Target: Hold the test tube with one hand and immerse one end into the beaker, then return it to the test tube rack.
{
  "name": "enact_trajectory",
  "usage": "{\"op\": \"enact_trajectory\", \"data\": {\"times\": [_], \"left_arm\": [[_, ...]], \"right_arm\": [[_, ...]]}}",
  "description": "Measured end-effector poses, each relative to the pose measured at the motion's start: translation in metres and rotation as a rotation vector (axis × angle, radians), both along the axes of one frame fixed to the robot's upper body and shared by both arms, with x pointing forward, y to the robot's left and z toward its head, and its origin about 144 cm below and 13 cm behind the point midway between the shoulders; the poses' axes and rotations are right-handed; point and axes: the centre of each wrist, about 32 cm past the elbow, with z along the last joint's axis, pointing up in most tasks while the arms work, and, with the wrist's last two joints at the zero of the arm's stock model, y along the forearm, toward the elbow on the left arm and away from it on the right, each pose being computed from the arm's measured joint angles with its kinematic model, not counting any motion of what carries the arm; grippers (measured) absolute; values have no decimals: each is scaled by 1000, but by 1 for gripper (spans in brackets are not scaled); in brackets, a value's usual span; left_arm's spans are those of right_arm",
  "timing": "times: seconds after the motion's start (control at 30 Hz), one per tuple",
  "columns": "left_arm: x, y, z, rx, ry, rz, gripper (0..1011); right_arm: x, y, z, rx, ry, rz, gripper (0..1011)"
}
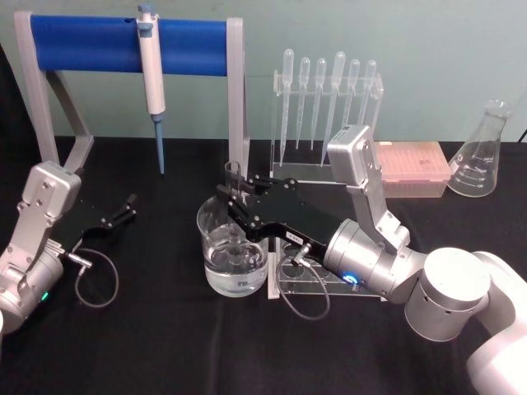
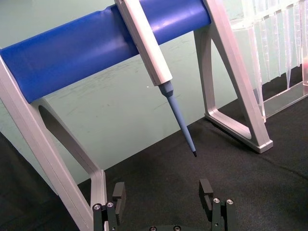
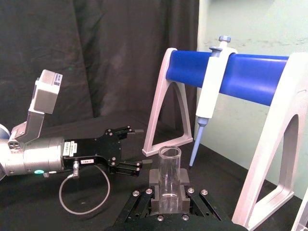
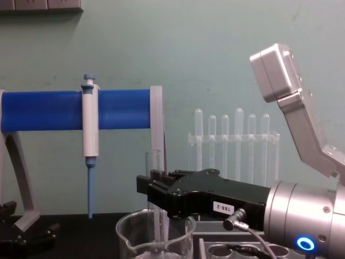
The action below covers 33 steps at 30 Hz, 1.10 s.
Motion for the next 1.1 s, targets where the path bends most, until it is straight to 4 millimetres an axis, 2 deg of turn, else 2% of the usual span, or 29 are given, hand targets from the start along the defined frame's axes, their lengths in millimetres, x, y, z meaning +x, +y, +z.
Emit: {"op": "enact_trajectory", "data": {"times": [1.1], "left_arm": [[0, 0, 0, 0, 0, 0, 1000]], "right_arm": [[0, 0, 0, 0, 0, 0, 224]]}}
